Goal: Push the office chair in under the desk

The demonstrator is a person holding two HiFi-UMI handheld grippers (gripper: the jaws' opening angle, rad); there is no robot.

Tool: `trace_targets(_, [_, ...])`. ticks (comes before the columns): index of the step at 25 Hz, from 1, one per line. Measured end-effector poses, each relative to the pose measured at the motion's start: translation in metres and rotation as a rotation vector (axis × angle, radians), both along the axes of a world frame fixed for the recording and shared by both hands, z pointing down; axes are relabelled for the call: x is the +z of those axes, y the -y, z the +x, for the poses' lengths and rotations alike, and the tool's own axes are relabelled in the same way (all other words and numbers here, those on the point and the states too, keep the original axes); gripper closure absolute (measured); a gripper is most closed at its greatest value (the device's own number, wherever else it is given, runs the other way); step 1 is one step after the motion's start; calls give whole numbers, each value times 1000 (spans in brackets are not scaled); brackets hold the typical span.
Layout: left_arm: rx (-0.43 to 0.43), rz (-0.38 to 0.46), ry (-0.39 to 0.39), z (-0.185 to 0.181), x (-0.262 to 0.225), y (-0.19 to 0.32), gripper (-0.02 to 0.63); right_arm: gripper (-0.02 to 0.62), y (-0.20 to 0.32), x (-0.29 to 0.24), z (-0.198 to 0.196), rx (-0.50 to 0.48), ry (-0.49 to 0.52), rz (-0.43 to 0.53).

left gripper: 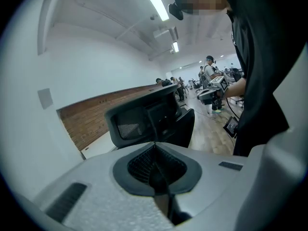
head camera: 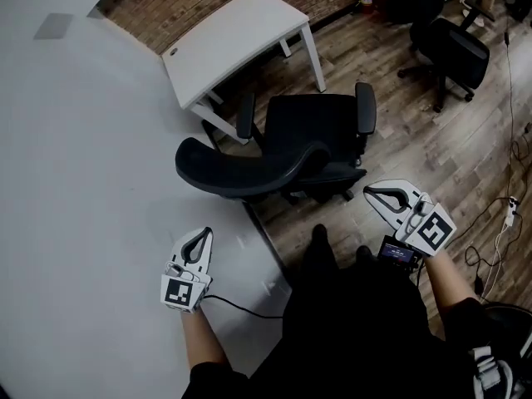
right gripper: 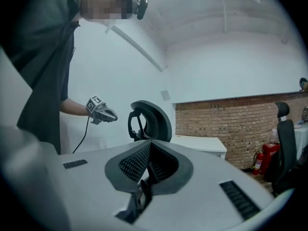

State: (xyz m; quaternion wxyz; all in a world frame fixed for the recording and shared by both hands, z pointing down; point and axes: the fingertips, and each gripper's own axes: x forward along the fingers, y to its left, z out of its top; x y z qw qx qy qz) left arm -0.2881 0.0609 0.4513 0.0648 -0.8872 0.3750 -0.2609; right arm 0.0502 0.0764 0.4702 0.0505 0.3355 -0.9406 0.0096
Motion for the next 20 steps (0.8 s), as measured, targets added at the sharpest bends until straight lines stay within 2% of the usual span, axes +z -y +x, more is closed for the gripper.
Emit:
trace_targets(5, [118,-14,94,-30,5,62,589,588,21,3,-9,38,-93,9])
trace_targets(9, [221,-25,173,-49,8,107,589,588,36,6,-19,47,-153,-31])
trace_targets(14, [349,-66,319,-66,13,147,588,586,48,5,-37,26,-245,-45])
trace_targets(16, [394,-94,362,-73,21,162,588,554,53,6,-46,28,-270,-57])
trace_targets(17, [416,-117,384,-77,28,170,579,494,56,8,-51,26,-282,-63])
trace_targets(18, [435,-146,412,-82,35,178,514,460,58,10,-56,23,-298,-69])
trace_targets(19, [451,-178,444,-87,42,186,444,449,60,13,-60,19,-315,-75])
trace_targets(20, [469,-209,472,-90,49,192,434,443,61,15,-64,15,-333,-81])
